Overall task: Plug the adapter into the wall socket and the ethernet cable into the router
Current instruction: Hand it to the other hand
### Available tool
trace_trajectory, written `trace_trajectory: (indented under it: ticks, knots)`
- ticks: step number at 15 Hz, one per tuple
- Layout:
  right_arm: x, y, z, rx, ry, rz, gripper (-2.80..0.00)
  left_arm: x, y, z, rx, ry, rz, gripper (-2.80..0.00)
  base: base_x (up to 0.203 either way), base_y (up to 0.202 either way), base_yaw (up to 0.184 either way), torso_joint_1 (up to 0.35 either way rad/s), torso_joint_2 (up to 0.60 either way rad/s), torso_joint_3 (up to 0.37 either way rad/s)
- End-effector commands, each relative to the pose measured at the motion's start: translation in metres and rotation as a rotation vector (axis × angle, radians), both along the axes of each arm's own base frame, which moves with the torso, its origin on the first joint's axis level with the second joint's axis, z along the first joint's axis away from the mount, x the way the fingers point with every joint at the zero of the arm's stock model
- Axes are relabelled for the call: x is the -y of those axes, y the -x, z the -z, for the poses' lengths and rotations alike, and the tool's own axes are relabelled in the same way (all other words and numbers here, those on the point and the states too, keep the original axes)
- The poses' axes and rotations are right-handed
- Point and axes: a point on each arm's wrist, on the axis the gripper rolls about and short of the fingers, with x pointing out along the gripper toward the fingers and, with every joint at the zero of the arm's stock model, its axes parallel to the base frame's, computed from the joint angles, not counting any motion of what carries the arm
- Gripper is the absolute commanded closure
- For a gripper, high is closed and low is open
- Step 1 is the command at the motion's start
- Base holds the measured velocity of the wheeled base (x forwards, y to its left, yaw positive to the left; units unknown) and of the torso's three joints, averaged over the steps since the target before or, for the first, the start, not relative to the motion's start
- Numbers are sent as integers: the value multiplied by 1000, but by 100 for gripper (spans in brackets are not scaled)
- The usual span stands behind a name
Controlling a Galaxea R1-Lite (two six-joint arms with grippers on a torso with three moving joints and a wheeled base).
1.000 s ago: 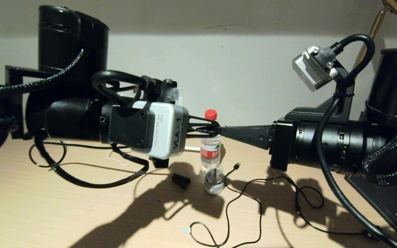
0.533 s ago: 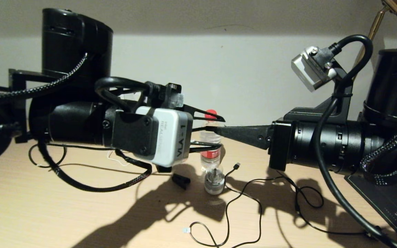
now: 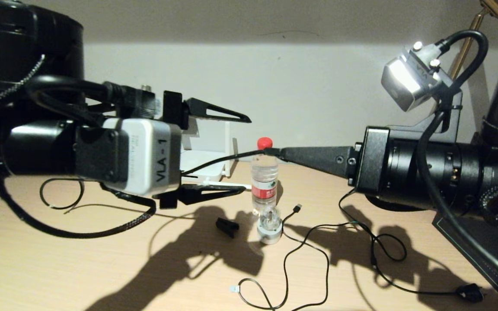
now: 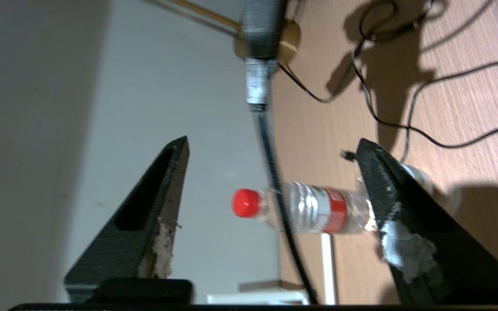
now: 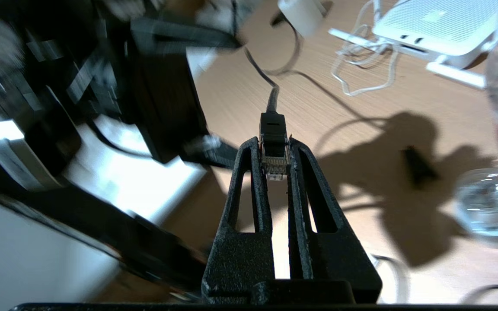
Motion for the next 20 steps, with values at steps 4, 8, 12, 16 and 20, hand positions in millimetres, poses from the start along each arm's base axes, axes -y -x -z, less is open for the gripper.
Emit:
trace_trajectory:
  ticks: [4,8,12,16,20]
  knots:
    - [-5,-5,-50,-354,-289,-24,0,-12,0,-5,55,60,74,-280,0,0,0,0,0,0]
    - [-8,-14,-48,-636,-302,-135,0,-13,-12,-11,157,121,103,-280,0,0,0,0,0,0]
    - [6,-39,-43,-789,-346,-123,0,-1,-33,-8,242,165,134,-280,0,0,0,0,0,0]
    - [20,-41,-49,-816,-374,-139,0,4,-40,-9,296,202,144,-280,0,0,0,0,0,0]
    - [22,-47,-46,-854,-361,-174,0,10,-41,-10,279,230,159,-280,0,0,0,0,0,0]
